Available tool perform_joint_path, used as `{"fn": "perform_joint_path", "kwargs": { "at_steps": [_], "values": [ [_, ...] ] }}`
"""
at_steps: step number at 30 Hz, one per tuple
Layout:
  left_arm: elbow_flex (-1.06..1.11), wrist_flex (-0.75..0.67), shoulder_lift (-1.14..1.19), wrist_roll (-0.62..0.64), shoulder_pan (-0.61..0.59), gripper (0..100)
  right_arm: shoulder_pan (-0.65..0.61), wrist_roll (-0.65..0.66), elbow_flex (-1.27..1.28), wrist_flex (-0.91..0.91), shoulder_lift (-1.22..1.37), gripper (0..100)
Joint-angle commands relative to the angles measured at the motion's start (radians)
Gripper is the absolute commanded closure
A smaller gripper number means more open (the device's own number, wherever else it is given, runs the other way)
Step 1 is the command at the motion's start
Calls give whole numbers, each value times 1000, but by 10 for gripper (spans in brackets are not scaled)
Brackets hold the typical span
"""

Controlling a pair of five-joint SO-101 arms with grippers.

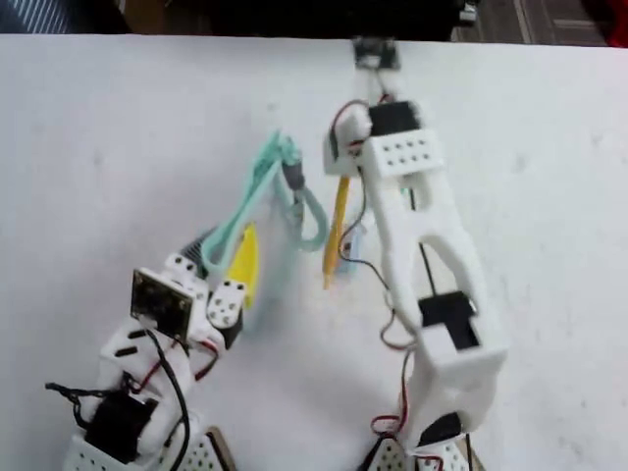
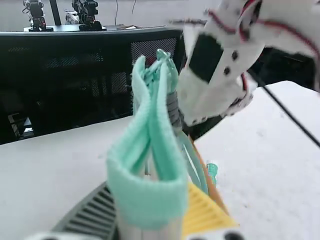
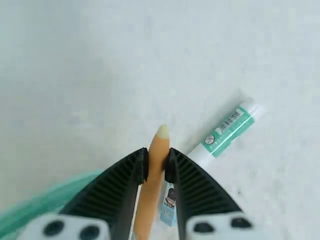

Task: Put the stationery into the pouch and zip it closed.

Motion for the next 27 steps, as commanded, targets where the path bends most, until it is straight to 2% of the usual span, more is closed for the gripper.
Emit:
{"fn": "perform_joint_path", "kwargs": {
  "at_steps": [1, 6, 11, 20, 24, 27],
  "values": [
    [-14, 3, -10, -2, 10, 976, 10, 97, -181, 108, -196, 982],
    [-18, 17, -10, 0, 16, 976, 2, 227, -322, 205, -377, 982],
    [-18, 21, -10, 2, 18, 976, 2, 235, -345, 234, -539, 982],
    [-17, 21, -10, 2, 42, 976, -1, 226, -348, 185, -832, 982],
    [-14, 23, -10, 2, 91, 970, -140, 226, -342, 189, -880, 982],
    [-20, 69, -10, 5, 101, 893, -268, 226, -342, 189, -877, 982]
  ]
}}
